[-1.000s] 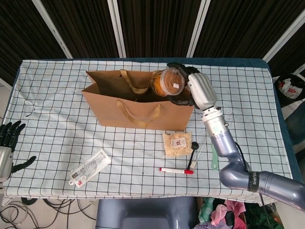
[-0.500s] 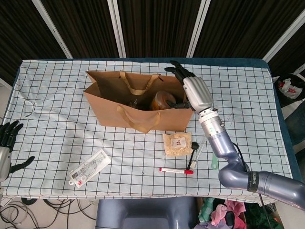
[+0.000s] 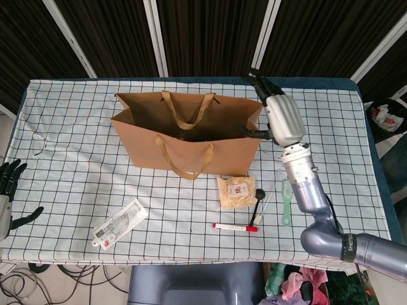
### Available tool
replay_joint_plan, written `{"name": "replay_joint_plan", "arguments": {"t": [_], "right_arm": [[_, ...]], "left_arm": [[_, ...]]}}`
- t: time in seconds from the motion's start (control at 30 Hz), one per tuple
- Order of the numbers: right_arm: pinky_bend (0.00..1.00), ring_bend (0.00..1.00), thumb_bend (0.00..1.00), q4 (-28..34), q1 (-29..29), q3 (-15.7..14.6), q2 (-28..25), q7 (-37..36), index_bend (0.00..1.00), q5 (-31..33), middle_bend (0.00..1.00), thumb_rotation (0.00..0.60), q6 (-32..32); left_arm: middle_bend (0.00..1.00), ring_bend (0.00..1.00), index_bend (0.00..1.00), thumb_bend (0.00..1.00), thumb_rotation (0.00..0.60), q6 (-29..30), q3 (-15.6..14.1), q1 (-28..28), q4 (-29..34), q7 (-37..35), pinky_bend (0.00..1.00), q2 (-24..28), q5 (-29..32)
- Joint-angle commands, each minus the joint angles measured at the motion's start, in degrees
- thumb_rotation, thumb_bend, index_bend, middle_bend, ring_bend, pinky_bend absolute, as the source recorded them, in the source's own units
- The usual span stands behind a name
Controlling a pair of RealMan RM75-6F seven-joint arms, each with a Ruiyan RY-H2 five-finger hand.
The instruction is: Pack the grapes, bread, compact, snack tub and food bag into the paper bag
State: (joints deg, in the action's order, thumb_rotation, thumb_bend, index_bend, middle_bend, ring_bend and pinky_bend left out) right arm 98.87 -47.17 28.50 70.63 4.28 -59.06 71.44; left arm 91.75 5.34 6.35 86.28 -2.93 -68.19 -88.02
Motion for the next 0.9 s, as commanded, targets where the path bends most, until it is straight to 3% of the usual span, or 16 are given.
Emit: {"name": "replay_joint_plan", "arguments": {"t": [0.03,0.13,0.23,0.27,0.37,0.53,0.73,0.9], "right_arm": [[0.23,0.22,0.14,1.38,6.05,0.74,-2.23,4.85,0.14,-1.15,0.13,0.6,10.91],[0.23,0.22,0.14,3.77,10.45,-1.75,-6.24,6.88,0.14,-0.47,0.14,0.6,11.48],[0.23,0.22,0.15,6.03,14.63,-6.32,-11.87,10.28,0.14,0.0,0.14,0.6,8.75],[0.23,0.22,0.15,7.46,16.16,-8.77,-14.75,12.63,0.14,1.06,0.14,0.6,6.34],[0.23,0.21,0.15,11.31,17.96,-12.42,-20.24,15.23,0.14,3.63,0.13,0.6,0.42],[0.23,0.19,0.15,16.08,17.95,-15.68,-25.16,15.76,0.14,6.58,0.11,0.6,-8.72],[0.23,0.18,0.15,18.71,15.69,-18.57,-24.24,13.42,0.14,5.75,0.1,0.6,-19.74],[0.23,0.18,0.15,16.2,14.02,-19.6,-17.93,11.21,0.14,3.16,0.1,0.6,-23.75]], "left_arm": [[0.04,0.0,0.08,0.02,0.6,-0.06,-0.14,0.02,0.04,-0.01,0.05,-0.04,-0.23],[0.04,0.0,0.08,0.02,0.6,-0.14,-0.42,0.04,0.23,-0.01,0.05,-0.02,-0.68],[0.04,0.0,0.08,0.02,0.6,-0.18,-0.56,-0.02,0.26,0.21,0.05,-0.01,-0.79],[0.04,0.0,0.08,0.02,0.6,-0.1,-0.57,-0.07,0.37,0.19,0.05,0.04,-0.84],[0.04,0.0,0.08,0.02,0.6,0.2,-0.48,-0.17,0.43,0.03,0.05,0.05,-0.9],[0.04,0.0,0.08,0.02,0.6,0.18,-0.49,-0.24,0.47,-0.19,0.05,0.21,-0.84],[0.04,0.0,0.08,0.02,0.6,0.55,-0.43,-0.38,0.4,-0.77,0.05,0.37,-1.02],[0.04,0.0,0.08,0.02,0.6,0.58,-0.5,-0.4,0.3,-0.98,0.05,0.44,-1.21]]}}
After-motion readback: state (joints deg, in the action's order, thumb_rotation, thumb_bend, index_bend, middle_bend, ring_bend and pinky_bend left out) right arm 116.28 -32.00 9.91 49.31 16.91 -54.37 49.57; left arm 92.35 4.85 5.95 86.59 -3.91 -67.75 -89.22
